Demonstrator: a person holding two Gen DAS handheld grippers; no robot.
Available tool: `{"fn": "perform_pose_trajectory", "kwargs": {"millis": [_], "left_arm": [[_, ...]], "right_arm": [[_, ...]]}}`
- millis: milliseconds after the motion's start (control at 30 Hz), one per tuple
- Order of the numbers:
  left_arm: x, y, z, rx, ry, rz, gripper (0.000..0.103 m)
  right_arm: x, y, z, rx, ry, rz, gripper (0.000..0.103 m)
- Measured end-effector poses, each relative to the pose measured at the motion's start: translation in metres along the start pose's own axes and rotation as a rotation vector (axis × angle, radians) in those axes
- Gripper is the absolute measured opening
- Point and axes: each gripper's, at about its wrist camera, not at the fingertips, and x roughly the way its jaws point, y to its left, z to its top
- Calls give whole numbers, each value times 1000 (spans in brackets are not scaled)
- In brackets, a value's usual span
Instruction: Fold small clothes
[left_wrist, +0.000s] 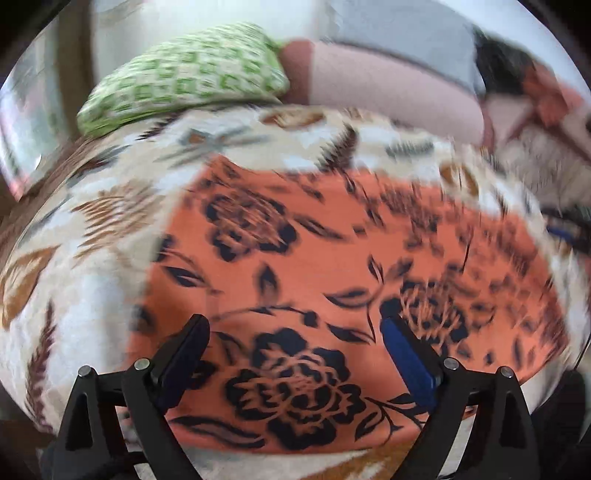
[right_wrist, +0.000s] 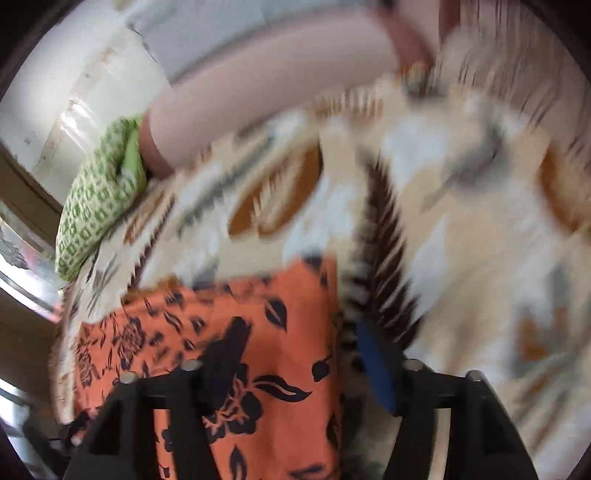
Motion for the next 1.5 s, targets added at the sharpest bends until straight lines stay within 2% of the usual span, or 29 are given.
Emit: {"fn": "perform_pose_trajectory", "kwargs": {"millis": [67,133,200,267,333,400,433,467,533,600,633,700,767,833,900,933,1000,1067,1133,1233,1267,1300,1333,1400,1500], "left_arm": [[-24,23,-1,-92,-38,-17,95],[-37,44,-7,-155,-42,-30,95],[-41,68,-19,-230,-3,-46,95],[-36,92,-32,-322,50,-70,94],[-28,105,-39,-393,102,-114,84],[-16,114,-43,-439,150,-195,57],[-10,117,-45,-457,175,-211,46],[-3,122,-48,-480,206,-203,25],[-5,129,-50,-531,203,-244,18],[-18,122,-48,-486,163,-232,17],[-18,122,-51,-494,170,-237,17],[1,127,-67,-540,234,-224,18],[0,125,-64,-523,229,-220,20],[-12,114,-46,-441,205,-174,31],[-27,108,-26,-372,131,-161,55],[-33,107,-15,-350,94,-160,61],[-37,107,10,-317,28,-144,79],[-26,111,35,-285,12,-151,81],[5,111,57,-272,56,-141,81],[53,118,80,-324,156,-189,80],[67,121,83,-338,185,-193,74],[83,125,78,-366,242,-208,40],[94,128,74,-400,291,-218,21],[91,143,64,-509,266,-294,12],[87,155,48,-566,232,-304,11]], "right_arm": [[-25,18,-4,-18,-30,76,70],[-37,37,-18,-18,-26,162,74],[-41,49,-40,-36,25,251,78],[-29,58,-61,-62,87,255,78],[-9,61,-79,-81,160,228,78],[9,59,-95,-72,226,205,78],[13,57,-99,-68,233,204,78],[12,55,-102,-65,209,211,78],[11,55,-100,-51,215,217,78],[13,52,-99,-44,229,225,78],[13,51,-99,-40,233,232,78],[14,49,-99,-37,239,240,78],[15,49,-96,-32,243,241,79],[16,50,-94,-36,251,238,80],[18,52,-94,-51,258,245,83],[19,53,-94,-57,259,243,83],[19,54,-95,-59,256,244,85],[19,54,-96,-56,251,251,86],[19,53,-96,-52,249,256,86],[20,53,-95,-45,250,263,87],[20,52,-95,-43,251,268,87],[20,51,-95,-41,252,274,87],[20,51,-95,-39,252,279,87],[20,49,-95,-36,253,290,87],[21,47,-95,-34,250,300,87]]}}
